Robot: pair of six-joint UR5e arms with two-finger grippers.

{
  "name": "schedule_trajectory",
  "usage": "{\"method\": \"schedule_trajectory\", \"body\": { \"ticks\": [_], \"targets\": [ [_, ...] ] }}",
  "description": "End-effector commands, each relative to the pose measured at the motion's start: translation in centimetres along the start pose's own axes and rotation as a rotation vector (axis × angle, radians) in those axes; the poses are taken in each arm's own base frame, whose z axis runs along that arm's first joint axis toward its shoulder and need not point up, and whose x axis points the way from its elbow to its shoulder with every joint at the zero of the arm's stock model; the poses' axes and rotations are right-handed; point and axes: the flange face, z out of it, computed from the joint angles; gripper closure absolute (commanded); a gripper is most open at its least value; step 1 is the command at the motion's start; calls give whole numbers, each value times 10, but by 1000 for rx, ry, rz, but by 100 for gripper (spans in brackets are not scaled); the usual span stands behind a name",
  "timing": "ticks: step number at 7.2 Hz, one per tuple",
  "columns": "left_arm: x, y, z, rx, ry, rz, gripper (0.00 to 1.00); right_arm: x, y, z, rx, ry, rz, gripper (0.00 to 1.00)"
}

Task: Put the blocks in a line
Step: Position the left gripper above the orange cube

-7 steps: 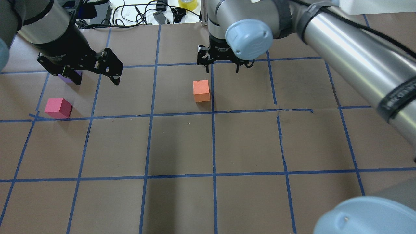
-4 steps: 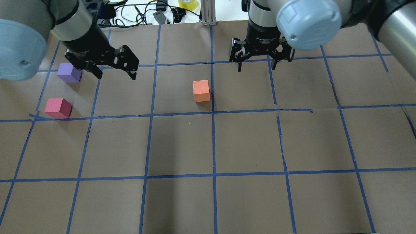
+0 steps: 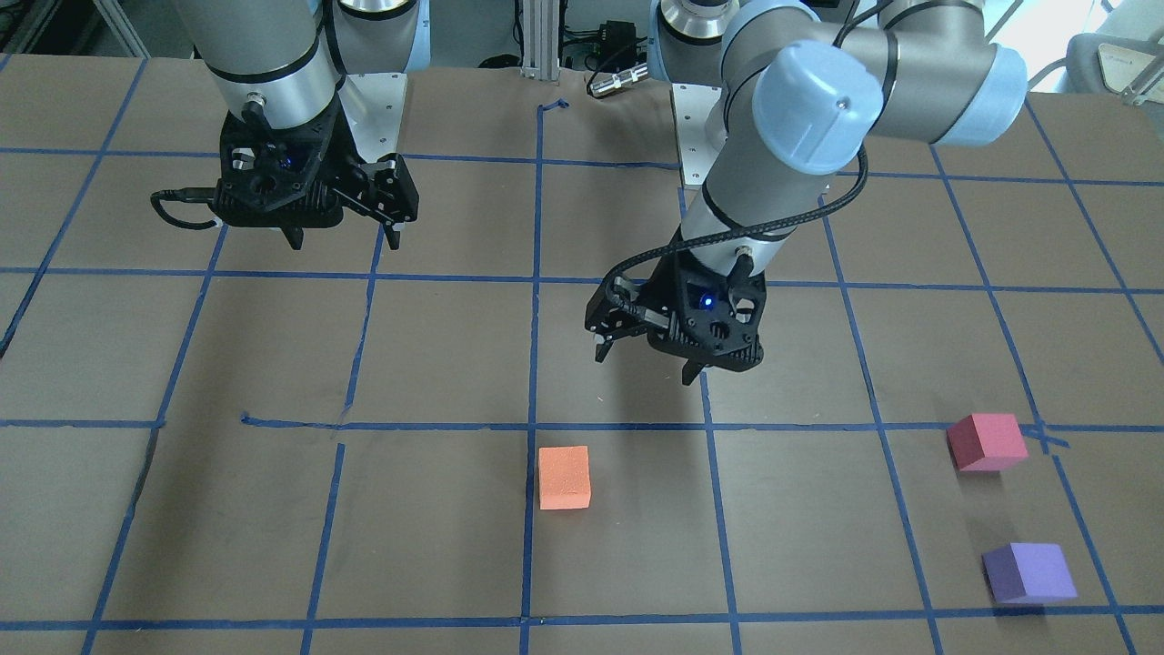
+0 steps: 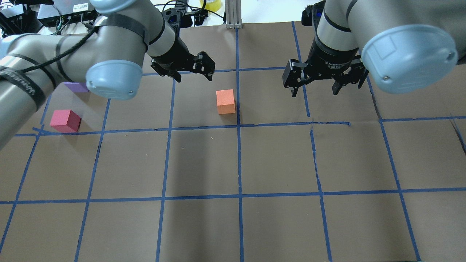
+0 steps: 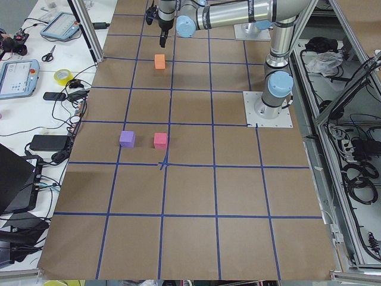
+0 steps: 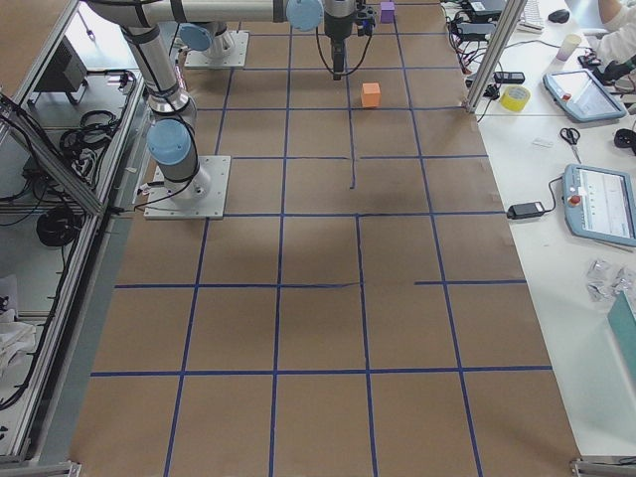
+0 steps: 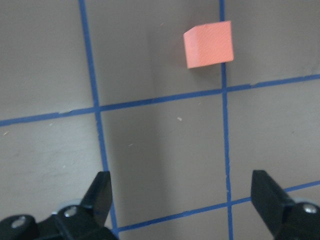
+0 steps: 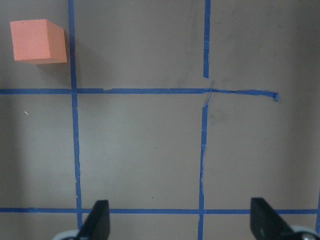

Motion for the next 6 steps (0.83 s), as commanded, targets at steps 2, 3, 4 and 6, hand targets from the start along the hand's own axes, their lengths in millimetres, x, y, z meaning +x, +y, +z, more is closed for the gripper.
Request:
{"method": "schedule_trajectory", "body": {
  "ticks": [2,3,4,6],
  "targets": [
    [22,-15,100,5,-45,-148,0,-1,1,9,-29,4,2,0],
    [32,-35,112,40,-46,-146,0,6,-3,9,-23,0,-13,0],
    [58,-35,128,18,-115,-100,0,32,-10,9,-26,0,-27,0],
    [73,-40,153,-69,-220,-36,0,50,-13,6,-24,0,-1,0]
  ]
}}
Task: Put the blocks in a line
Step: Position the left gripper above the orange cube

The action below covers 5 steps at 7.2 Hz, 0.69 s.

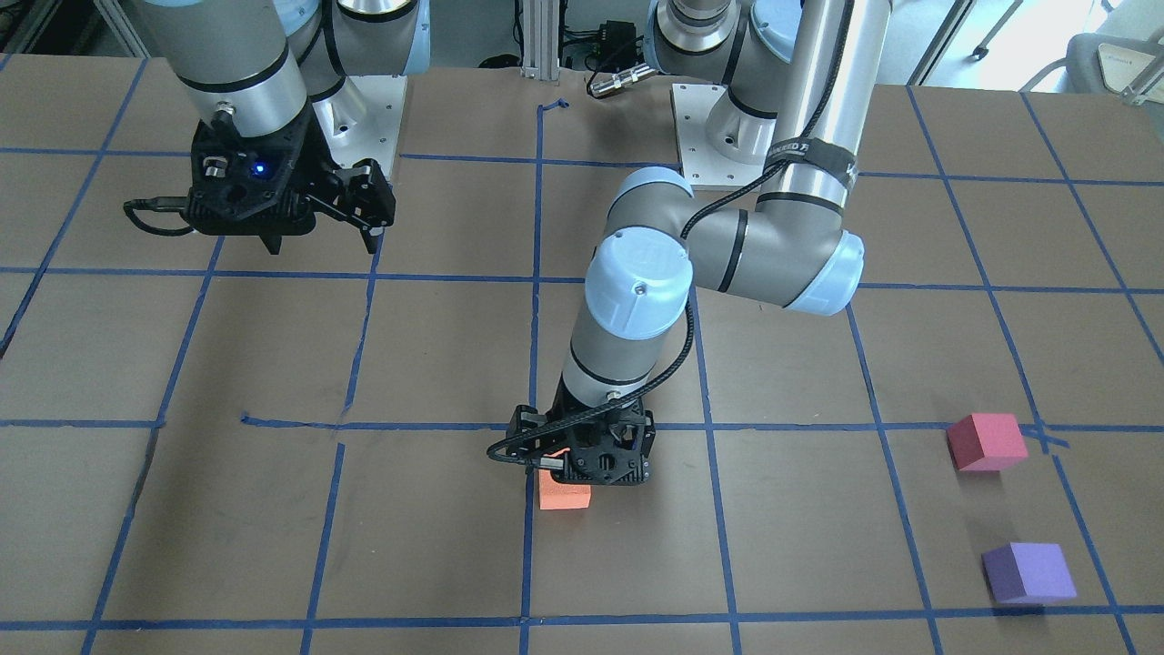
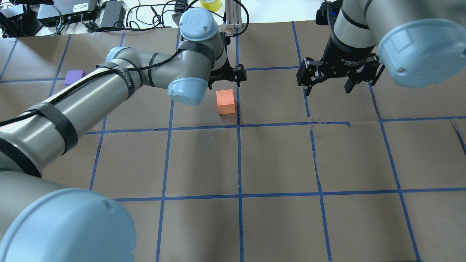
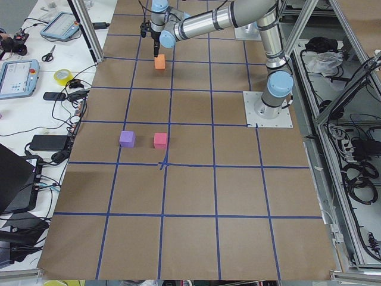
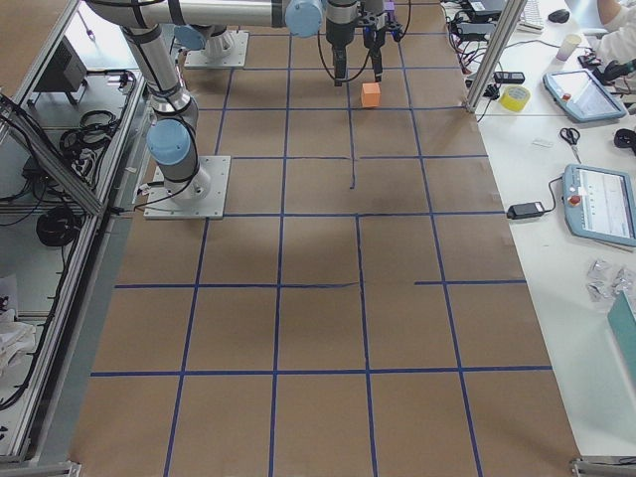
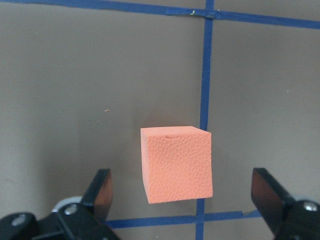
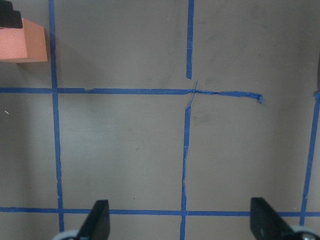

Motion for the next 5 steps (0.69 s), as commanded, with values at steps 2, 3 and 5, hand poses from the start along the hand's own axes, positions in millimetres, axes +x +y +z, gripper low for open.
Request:
{"method": "schedule_trajectory", "body": {
  "ticks": [2,3,5],
  "targets": [
    [7,-3,22,-53,-116,154,0,10,6,2,-5,1,15,0],
    [5,-3,28,-55,-141,141,0,10,10,5,-10,3,5,0],
    [5,0,49,-82,-138,69,0,10,10,5,-8,3,5,0]
  ]
}}
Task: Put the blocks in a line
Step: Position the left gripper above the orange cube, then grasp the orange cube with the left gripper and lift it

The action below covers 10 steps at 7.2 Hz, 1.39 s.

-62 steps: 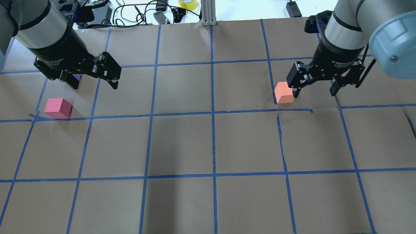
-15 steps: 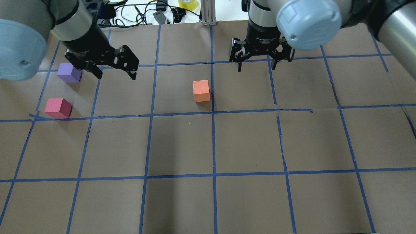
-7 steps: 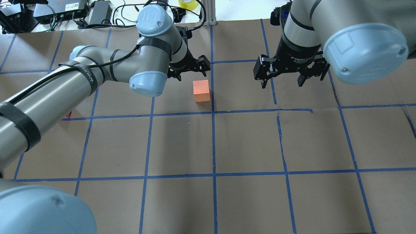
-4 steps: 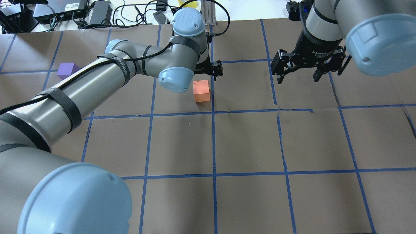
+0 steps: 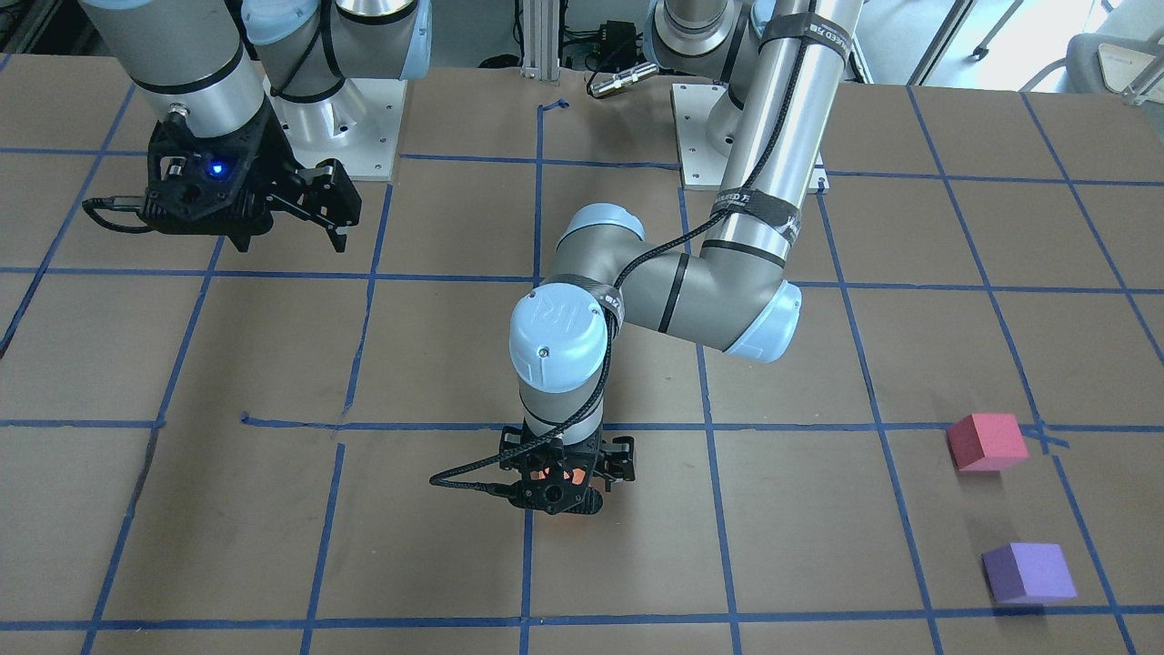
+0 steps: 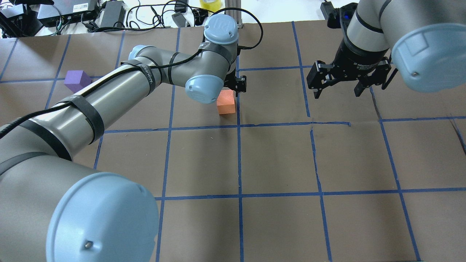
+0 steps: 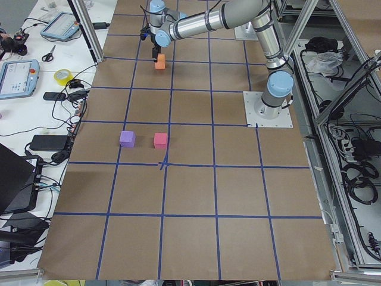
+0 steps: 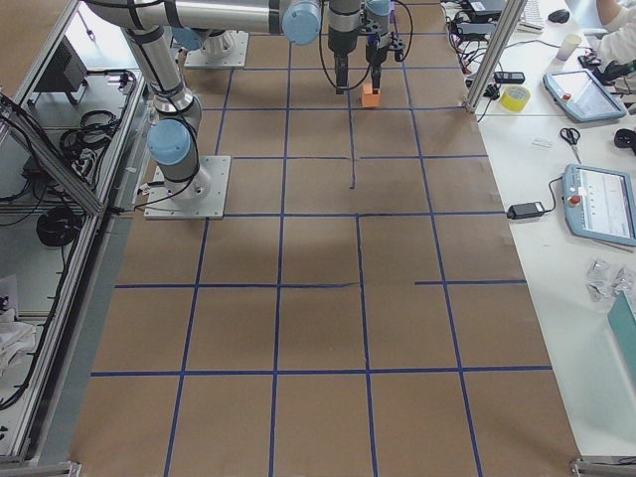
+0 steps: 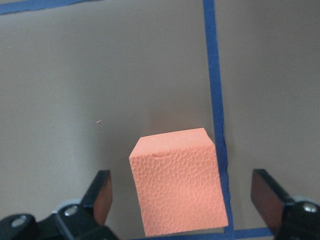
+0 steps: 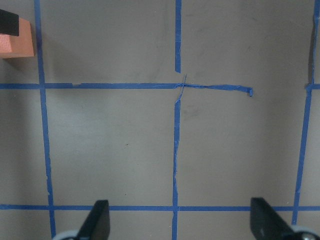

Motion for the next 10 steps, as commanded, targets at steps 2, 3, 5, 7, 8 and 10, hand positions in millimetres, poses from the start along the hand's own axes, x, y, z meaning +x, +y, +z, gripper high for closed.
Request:
{"method": "schedule_trajectory", "body": {
  "ticks": [2,3,5,7,8,10],
  "targets": [
    [5,2,27,-43,11,-25,0,1,0,0,2,0,0,0],
    [5,1,24,-40,21,-27,0,1,0,1,0,0,0,0],
    [6,1,23,-35,29,-10,43,1,-1,-1,12,0,-3,0],
    [6,2,22,-38,29,-15,88,1,-1,-1,12,0,-2,0],
    [5,2,17,-31,30,-15,92,1,-1,-1,15,0,-5,0],
    [-15,-15,-16,26,45,-44,99,1,-1,-3,18,-4,1,0]
  ]
}}
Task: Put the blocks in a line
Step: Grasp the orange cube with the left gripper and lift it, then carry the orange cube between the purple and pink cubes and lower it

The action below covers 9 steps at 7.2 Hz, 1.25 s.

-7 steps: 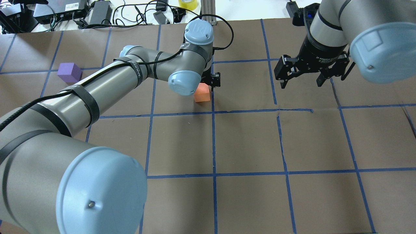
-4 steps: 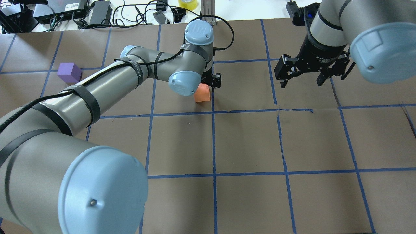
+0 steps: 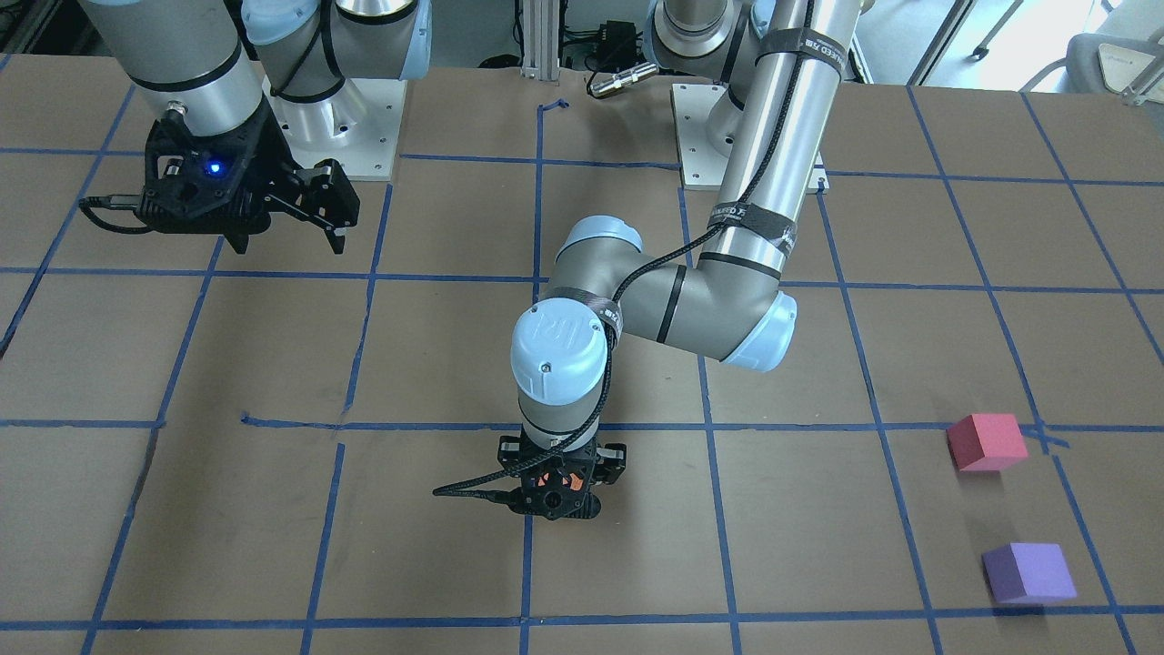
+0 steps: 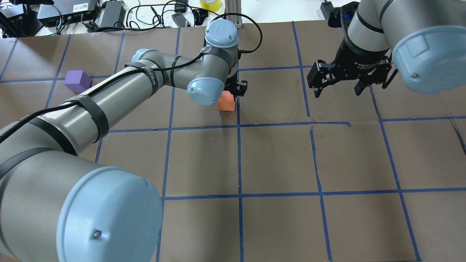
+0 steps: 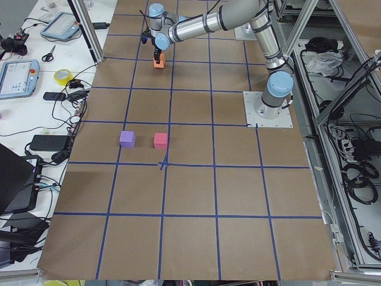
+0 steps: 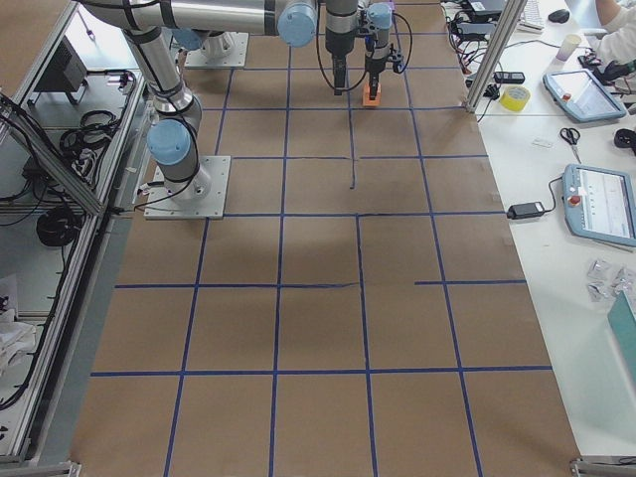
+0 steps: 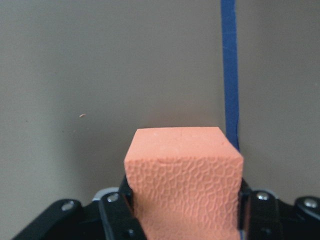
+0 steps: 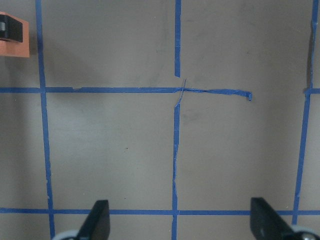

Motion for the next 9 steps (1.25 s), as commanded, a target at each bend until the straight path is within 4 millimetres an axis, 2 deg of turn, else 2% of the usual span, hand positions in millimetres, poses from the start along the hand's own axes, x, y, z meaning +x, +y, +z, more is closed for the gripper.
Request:
{"method": "schedule_trajectory", "body": {
  "ticks": [1,2,3,4,5,6,7,8,9],
  "targets": [
    [-73,-30,-27,33,55,-38,99,0,0,-1,2,-1,-3,0],
    [-135,-41,-35,37,63,-89,100,0,0,0,0,0,-6,0],
    [-179,-48,-48,59,50,-101,100,0,0,0,-1,2,-6,0],
    [-241,-49,-55,63,34,-114,100,0,0,1,-1,2,-7,0],
    [-317,-39,-63,1,33,-174,100,-1,0,1,-1,-1,-6,0],
    [-382,-29,-59,-42,27,-128,100,-1,1,0,0,2,6,0],
    [-425,-31,-50,-40,14,-147,100,-2,0,-1,2,-3,6,0],
    [-463,-29,-56,-31,9,-176,100,-1,0,1,-4,2,-3,0],
    [-502,-22,-53,-32,12,-88,100,-2,1,0,-3,-1,-3,0]
  ]
}}
